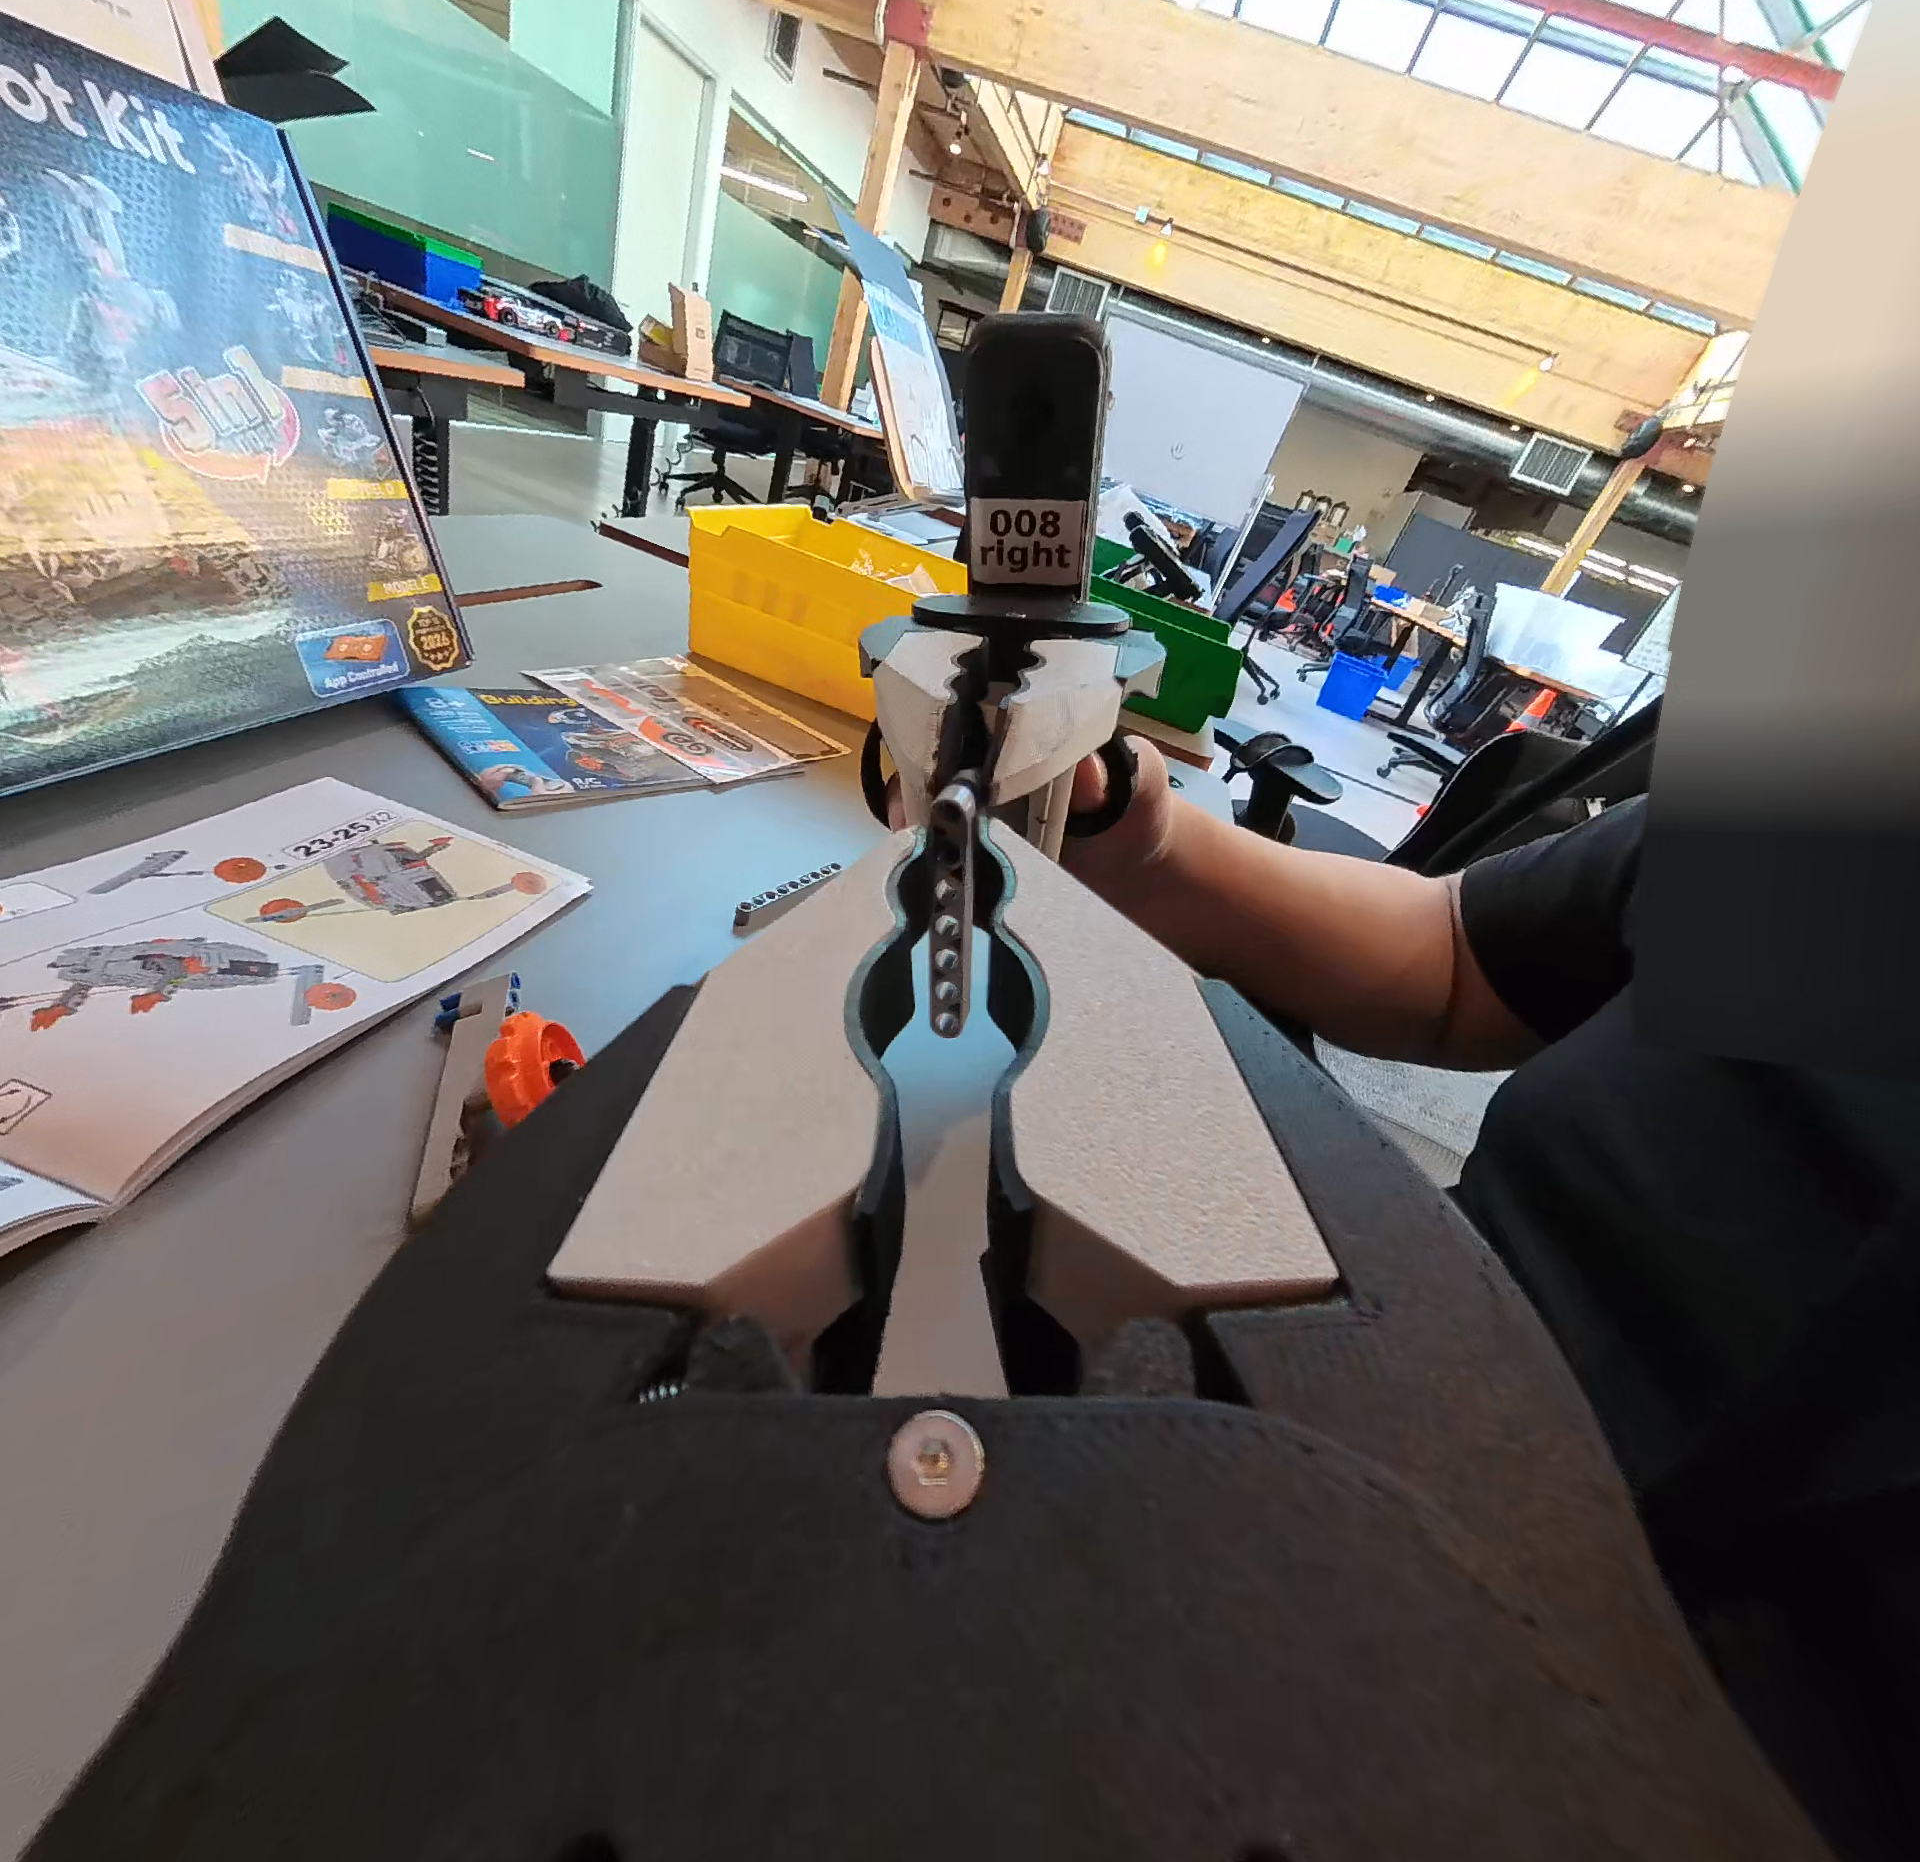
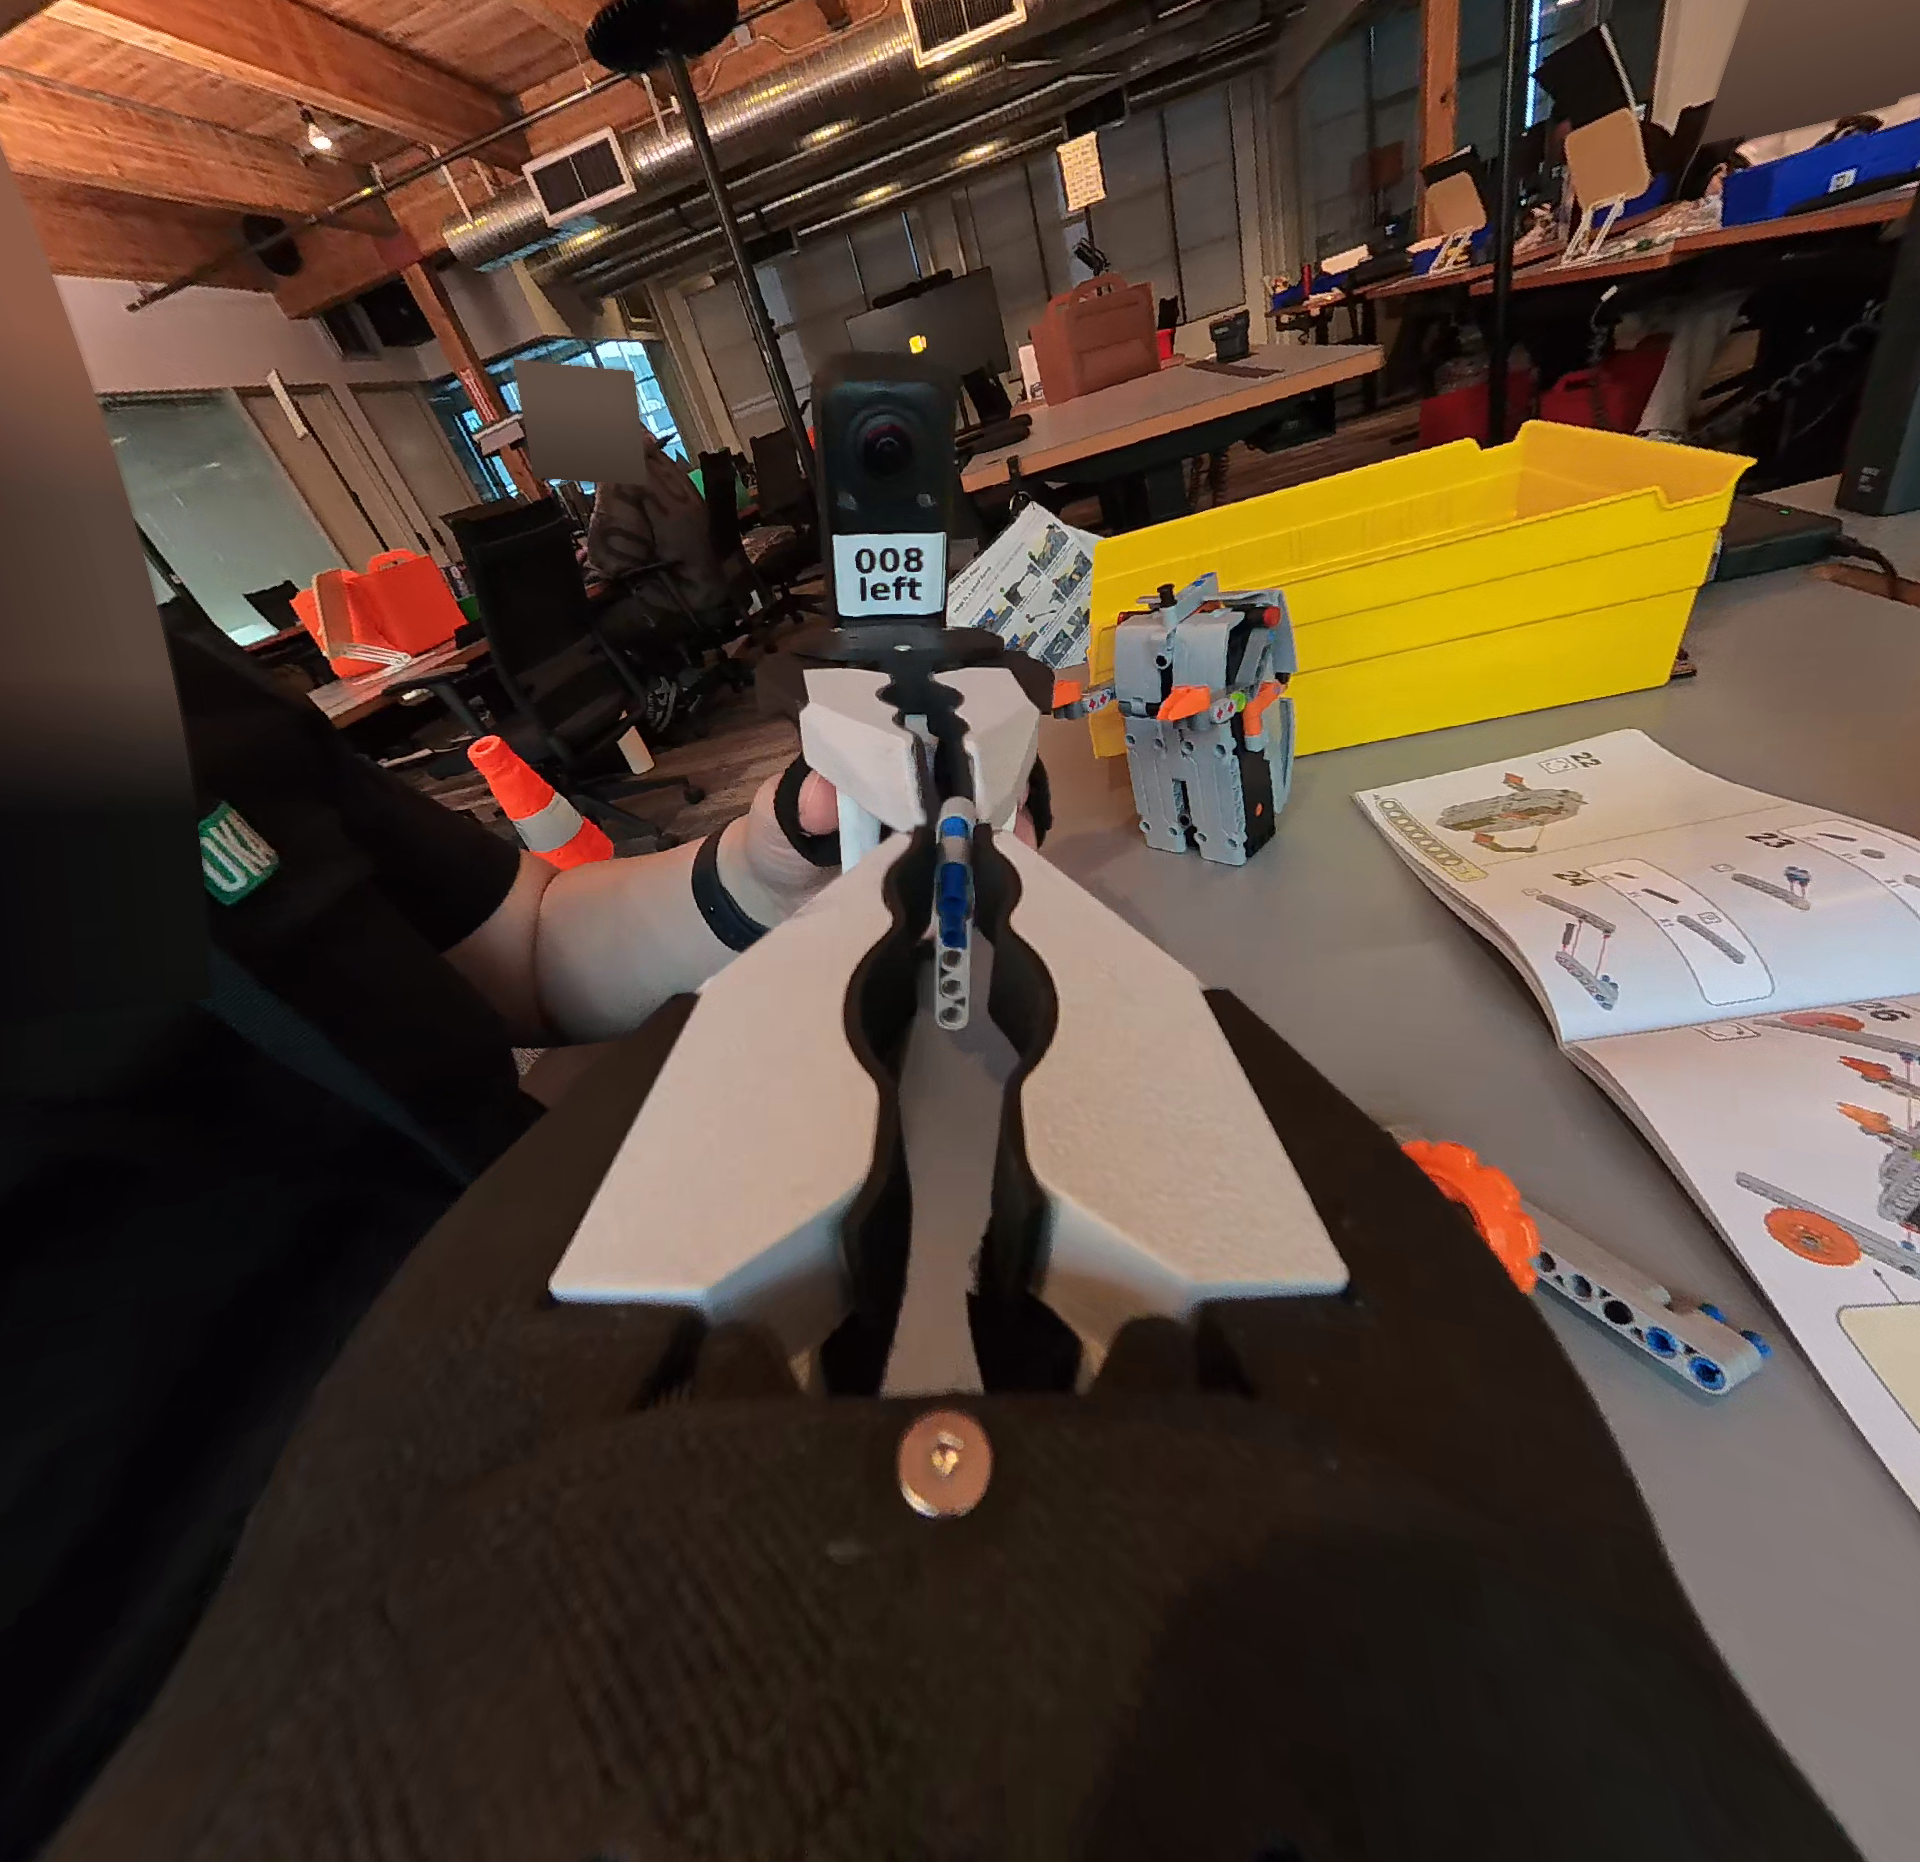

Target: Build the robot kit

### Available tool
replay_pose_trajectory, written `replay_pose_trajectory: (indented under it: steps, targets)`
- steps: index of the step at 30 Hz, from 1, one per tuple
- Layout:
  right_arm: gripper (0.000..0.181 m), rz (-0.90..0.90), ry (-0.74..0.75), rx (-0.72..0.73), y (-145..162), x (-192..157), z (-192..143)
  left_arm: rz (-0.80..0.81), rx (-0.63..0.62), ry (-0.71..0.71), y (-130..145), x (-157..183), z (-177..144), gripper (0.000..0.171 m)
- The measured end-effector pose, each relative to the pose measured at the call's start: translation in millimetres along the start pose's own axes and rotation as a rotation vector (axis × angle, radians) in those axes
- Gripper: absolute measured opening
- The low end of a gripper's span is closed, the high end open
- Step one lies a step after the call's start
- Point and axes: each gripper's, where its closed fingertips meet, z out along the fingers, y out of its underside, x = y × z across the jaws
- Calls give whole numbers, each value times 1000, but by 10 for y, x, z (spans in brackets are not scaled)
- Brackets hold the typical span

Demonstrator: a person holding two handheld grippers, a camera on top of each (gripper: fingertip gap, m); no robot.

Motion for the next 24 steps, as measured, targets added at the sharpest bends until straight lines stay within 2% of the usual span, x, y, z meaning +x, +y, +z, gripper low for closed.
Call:
replay_pose_trajectory:
  steps: [3,4,5,10,21,24]
  targets:
    - [5,1,3,-4,19,18,2,-8,-6,4,20,-7,-5,11]
    - [5,2,-6,-4,24,11,6,-16,-6,-16,24,-42,-7,24]
    - [5,6,-9,-1,22,7,9,-15,-4,-29,26,-63,-12,25]
    - [5,-2,-15,-12,55,-2,35,19,-14,-10,45,-13,-8,5]
    - [5,14,-63,-13,79,-46,43,27,-32,25,72,43,-15,5]
    - [10,-60,-38,-96,153,-47,23,25,-85,9,171,22,-11,5]
